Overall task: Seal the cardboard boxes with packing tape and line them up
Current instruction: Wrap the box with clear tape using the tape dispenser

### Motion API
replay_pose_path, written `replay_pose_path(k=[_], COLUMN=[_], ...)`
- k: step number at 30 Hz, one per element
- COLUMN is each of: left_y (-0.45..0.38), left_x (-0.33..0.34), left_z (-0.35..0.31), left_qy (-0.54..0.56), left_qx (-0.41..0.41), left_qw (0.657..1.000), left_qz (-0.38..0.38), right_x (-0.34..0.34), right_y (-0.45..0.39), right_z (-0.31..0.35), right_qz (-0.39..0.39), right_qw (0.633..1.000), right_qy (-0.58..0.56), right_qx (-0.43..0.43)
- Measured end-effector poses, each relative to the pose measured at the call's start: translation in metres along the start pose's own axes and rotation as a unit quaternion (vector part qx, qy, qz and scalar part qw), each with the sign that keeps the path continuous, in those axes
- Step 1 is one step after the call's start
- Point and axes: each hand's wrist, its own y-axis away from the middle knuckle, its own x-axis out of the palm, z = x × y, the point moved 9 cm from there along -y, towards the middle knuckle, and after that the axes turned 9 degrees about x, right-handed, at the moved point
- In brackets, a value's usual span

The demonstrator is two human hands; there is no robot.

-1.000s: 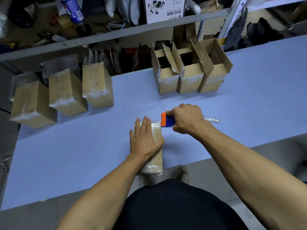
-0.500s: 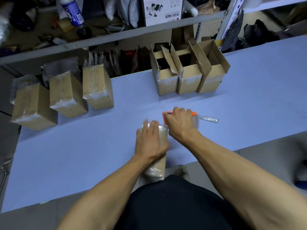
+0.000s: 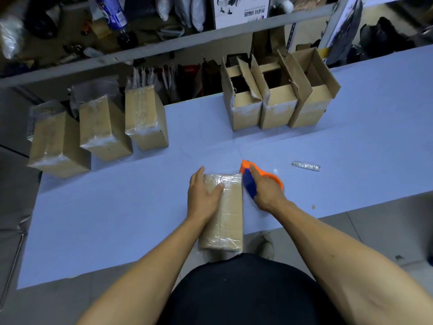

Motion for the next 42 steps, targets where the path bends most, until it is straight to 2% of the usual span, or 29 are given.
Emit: replay_pose_path(k=[2,4,7,11,17,25,29,33,38,40,42], left_y=[0.000,-0.001,0.003,0.005,0.002,0.009,0.009,-0.020,-0.034,-0.031,-0.027], left_x=[-0.002,-0.003,-0.011,-0.011,-0.011,-0.011,-0.020,-0.061,-0.120,-0.120,-0.107], left_z=[0.007,0.014,0.026,0.028,0.035,0.052,0.054,0.016,-0.046,-0.044,-0.026], left_qy=[0.027,0.069,0.138,0.164,0.176,0.198,0.244,0.208,0.147,0.140,0.140], left_qx=[-0.024,-0.039,-0.082,-0.106,-0.127,-0.128,-0.146,-0.085,0.068,0.086,0.071], left_qw=[0.999,0.997,0.983,0.974,0.968,0.965,0.948,0.952,0.938,0.937,0.948], left_qz=[-0.007,-0.024,-0.093,-0.111,-0.123,-0.116,-0.141,-0.207,-0.308,-0.307,-0.275], right_x=[0.004,-0.008,-0.023,-0.033,-0.021,-0.001,-0.012,-0.060,-0.111,-0.104,-0.085], right_y=[0.005,0.009,0.020,0.033,0.020,0.020,0.019,0.021,0.029,0.027,0.021], right_z=[0.000,-0.003,-0.007,0.010,0.015,0.029,0.052,0.095,0.126,0.121,0.110], right_qz=[-0.020,-0.102,-0.157,-0.153,-0.155,-0.143,-0.152,-0.219,-0.272,-0.260,-0.238], right_qw=[0.998,0.990,0.959,0.931,0.930,0.898,0.901,0.897,0.858,0.858,0.872], right_qy=[-0.052,-0.098,-0.227,-0.327,-0.323,-0.414,-0.407,-0.380,-0.418,-0.427,-0.417], right_qx=[-0.005,0.013,0.065,0.051,0.080,0.050,0.002,-0.062,-0.122,-0.114,-0.092])
